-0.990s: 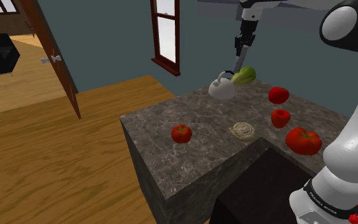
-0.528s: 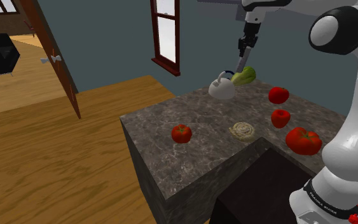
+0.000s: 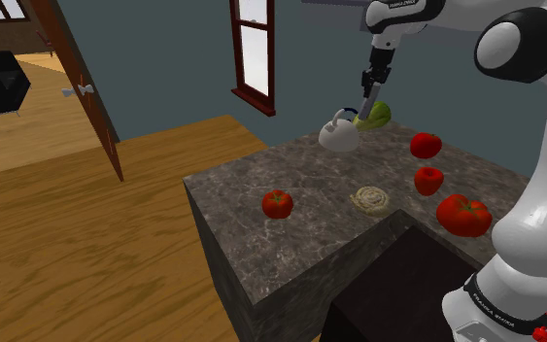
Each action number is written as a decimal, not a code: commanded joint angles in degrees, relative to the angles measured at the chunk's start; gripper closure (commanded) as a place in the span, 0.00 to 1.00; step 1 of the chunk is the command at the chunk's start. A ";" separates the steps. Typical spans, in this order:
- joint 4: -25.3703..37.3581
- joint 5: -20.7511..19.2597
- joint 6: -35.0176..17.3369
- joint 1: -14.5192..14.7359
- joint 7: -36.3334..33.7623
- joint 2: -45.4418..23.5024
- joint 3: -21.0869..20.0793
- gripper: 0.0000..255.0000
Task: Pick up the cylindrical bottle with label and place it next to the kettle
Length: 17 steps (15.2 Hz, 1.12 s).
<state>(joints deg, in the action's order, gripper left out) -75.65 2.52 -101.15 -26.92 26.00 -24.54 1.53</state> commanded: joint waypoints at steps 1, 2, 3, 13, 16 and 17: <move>-1.84 0.02 -1.73 -0.01 0.10 0.17 0.01 1.00; -2.61 0.03 -2.50 0.00 0.13 0.17 0.00 1.00; -3.35 0.03 -3.26 0.00 0.15 0.15 0.00 1.00; -9.65 0.15 -10.49 0.05 0.41 -0.78 -0.04 1.00; -11.14 0.19 -12.53 0.05 0.49 -1.34 -0.05 1.00; -11.61 0.21 -13.20 0.06 0.51 -1.54 -0.06 1.00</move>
<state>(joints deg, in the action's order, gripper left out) -86.62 2.72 -113.56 -26.87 26.48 -25.97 1.48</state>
